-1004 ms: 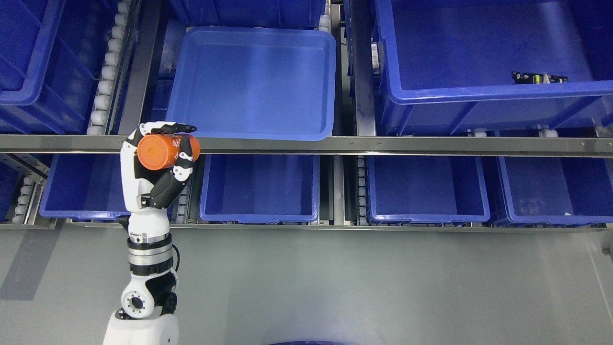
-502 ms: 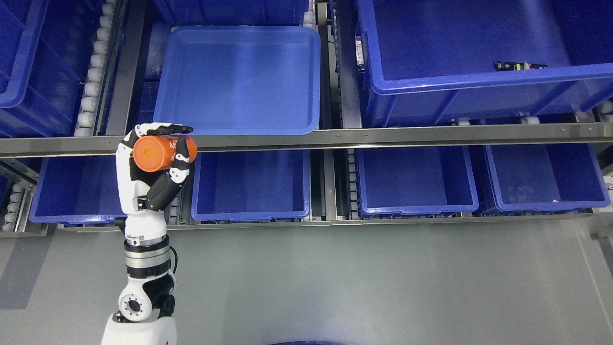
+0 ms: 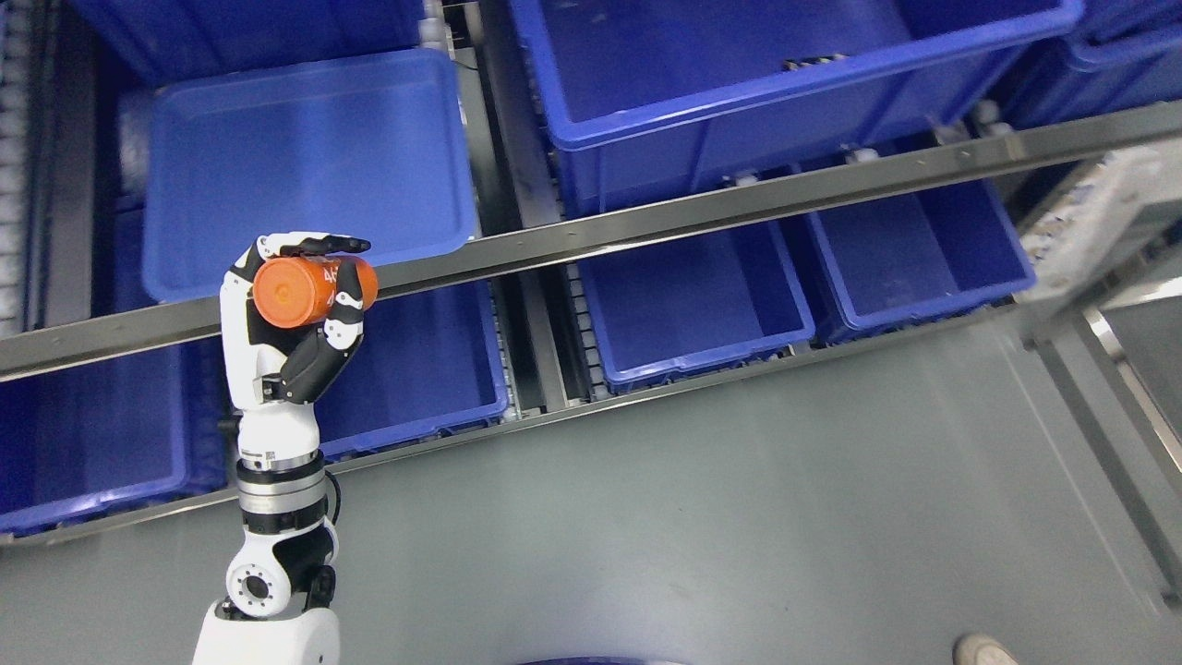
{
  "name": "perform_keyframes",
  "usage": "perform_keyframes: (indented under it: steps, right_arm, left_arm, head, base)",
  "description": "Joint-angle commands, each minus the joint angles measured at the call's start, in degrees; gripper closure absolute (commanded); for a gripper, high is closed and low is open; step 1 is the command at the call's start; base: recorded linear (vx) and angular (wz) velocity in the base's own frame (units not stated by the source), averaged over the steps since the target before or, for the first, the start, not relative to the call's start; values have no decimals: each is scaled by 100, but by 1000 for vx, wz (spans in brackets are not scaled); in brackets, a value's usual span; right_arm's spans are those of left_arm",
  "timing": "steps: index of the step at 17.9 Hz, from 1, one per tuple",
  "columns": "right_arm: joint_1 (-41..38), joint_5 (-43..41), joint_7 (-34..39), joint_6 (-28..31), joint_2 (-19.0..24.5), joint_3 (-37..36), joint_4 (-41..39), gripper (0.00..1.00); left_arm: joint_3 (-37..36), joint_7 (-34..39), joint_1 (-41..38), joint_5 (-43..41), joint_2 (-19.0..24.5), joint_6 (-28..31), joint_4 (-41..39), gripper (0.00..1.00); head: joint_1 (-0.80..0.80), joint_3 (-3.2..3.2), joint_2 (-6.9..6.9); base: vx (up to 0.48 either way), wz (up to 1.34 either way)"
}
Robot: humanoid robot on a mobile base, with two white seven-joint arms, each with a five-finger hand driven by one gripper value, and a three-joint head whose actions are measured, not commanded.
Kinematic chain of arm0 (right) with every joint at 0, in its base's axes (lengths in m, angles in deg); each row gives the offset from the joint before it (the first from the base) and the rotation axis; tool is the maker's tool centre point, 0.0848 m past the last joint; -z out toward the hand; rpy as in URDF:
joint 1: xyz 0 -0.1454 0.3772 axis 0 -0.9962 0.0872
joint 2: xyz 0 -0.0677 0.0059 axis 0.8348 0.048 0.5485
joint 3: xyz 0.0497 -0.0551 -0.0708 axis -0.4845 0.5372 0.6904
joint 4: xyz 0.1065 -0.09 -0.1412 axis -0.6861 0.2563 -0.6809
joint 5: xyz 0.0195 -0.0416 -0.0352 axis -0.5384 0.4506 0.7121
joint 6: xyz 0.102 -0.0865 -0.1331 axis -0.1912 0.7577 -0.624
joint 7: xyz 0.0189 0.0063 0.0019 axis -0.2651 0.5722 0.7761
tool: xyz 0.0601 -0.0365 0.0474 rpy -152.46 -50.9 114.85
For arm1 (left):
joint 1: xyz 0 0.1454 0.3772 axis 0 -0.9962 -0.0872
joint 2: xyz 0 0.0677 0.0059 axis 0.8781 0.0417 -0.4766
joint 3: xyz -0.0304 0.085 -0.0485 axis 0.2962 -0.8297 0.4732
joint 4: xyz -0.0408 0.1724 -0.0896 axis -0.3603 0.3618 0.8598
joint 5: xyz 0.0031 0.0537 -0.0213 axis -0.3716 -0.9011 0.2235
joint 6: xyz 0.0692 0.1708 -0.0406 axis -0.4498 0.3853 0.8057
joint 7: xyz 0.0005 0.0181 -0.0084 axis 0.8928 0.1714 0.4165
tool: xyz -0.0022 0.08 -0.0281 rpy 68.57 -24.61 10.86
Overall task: Grab orange capacitor from left shelf to right desk
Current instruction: 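Hold the capacitor in the left hand while turning toward the steel table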
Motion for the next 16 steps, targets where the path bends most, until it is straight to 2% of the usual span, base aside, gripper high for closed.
perform_keyframes:
  steps: [1,3,6,16]
  right_arm:
    - [-129,35,3,5,-99,-70,-100,0]
    - [-129,35,3,5,-99,-70,-100,0]
    - [-129,35,3,5,-99,-70,-100,0]
    - [-129,35,3,5,-99,-70,-100,0]
  left_arm:
    - [-271,-12,-48,0,149,-129,-39,98]
    - [-402,-12,-232,0,237,-385,-39,98]
    - [-666,-12,-382,0,360,-385,-39,98]
    - [-939,-12,-347,0,176,-385,-30,98]
  head:
    - [0,0,0]
    - [0,0,0]
    - [0,0,0]
    - [0,0,0]
  base:
    - [-52,-749]
    - [-59,-846]
    - [-44,-774]
    - [7,-324]
